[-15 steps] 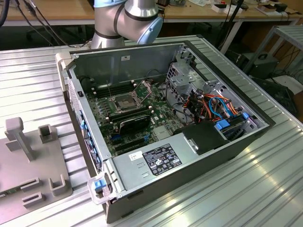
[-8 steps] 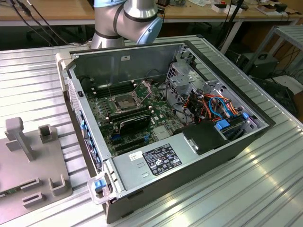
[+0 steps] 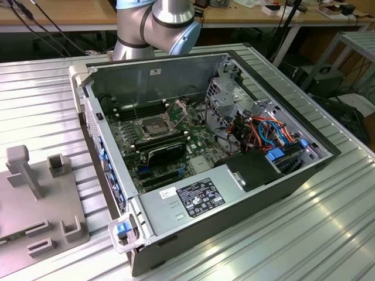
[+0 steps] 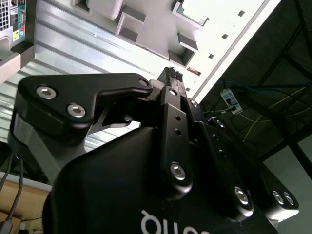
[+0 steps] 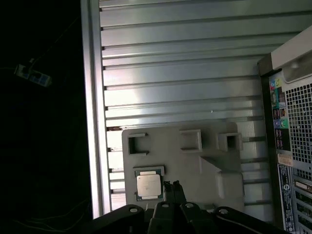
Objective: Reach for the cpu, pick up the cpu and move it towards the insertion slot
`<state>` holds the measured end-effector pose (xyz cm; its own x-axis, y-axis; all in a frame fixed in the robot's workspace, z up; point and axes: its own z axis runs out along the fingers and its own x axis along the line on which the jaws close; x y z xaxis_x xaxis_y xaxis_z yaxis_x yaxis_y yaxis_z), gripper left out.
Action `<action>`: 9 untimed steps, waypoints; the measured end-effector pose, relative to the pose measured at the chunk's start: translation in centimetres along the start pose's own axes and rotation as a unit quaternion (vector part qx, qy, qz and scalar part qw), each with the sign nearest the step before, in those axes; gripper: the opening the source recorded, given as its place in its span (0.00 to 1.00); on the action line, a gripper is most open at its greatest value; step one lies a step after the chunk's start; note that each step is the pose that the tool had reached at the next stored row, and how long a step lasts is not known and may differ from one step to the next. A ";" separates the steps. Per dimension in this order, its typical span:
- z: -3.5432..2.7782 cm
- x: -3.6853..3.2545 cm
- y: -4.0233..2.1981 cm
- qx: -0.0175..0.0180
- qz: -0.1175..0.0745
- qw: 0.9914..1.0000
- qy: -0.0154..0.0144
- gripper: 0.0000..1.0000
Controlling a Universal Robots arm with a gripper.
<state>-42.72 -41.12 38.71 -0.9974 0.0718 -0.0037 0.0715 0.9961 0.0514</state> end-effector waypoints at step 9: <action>0.15 1.85 -1.37 0.000 0.000 1.000 0.000 0.11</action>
<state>-44.66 -42.34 38.48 -0.9974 0.0718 -0.0038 0.0715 0.9961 0.0514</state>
